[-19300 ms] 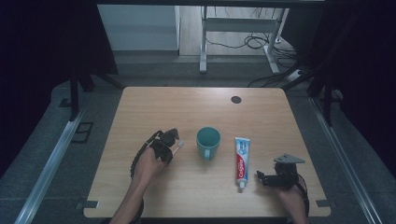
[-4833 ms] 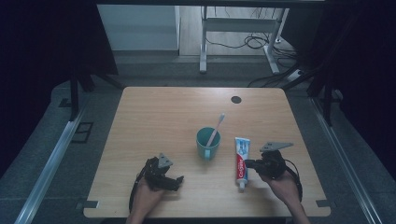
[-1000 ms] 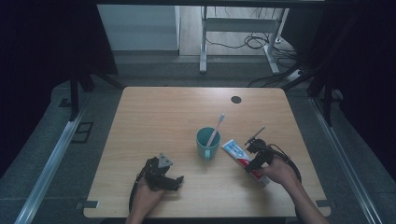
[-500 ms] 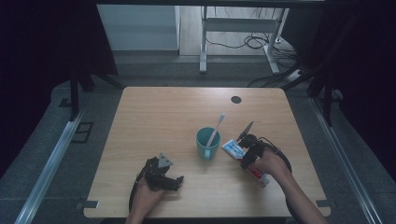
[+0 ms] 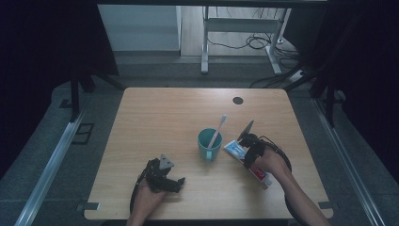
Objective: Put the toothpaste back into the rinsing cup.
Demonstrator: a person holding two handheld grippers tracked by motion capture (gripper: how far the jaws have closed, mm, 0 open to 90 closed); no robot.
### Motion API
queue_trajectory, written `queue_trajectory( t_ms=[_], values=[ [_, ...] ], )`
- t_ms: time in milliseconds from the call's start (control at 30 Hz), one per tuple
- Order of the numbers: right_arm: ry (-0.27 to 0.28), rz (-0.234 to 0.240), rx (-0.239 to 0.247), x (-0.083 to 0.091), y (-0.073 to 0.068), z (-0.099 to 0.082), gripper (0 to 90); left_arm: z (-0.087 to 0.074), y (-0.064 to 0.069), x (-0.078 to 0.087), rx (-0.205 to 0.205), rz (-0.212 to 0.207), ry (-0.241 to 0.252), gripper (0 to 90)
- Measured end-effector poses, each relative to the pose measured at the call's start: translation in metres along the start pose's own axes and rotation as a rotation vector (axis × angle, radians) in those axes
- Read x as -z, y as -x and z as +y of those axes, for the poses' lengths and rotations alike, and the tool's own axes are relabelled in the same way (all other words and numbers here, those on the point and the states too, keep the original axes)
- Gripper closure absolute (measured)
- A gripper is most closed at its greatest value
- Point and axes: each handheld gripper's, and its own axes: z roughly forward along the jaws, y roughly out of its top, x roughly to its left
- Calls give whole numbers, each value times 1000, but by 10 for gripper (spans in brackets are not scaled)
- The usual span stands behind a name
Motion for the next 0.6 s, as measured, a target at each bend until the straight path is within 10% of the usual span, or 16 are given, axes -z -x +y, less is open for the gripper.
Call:
queue_trajectory(
  t_ms=[600],
  values=[
    [54, 20, -3, 10, 3, -8, 713, 0, 0, 0, 4, 1, 2, 12]
  ],
)
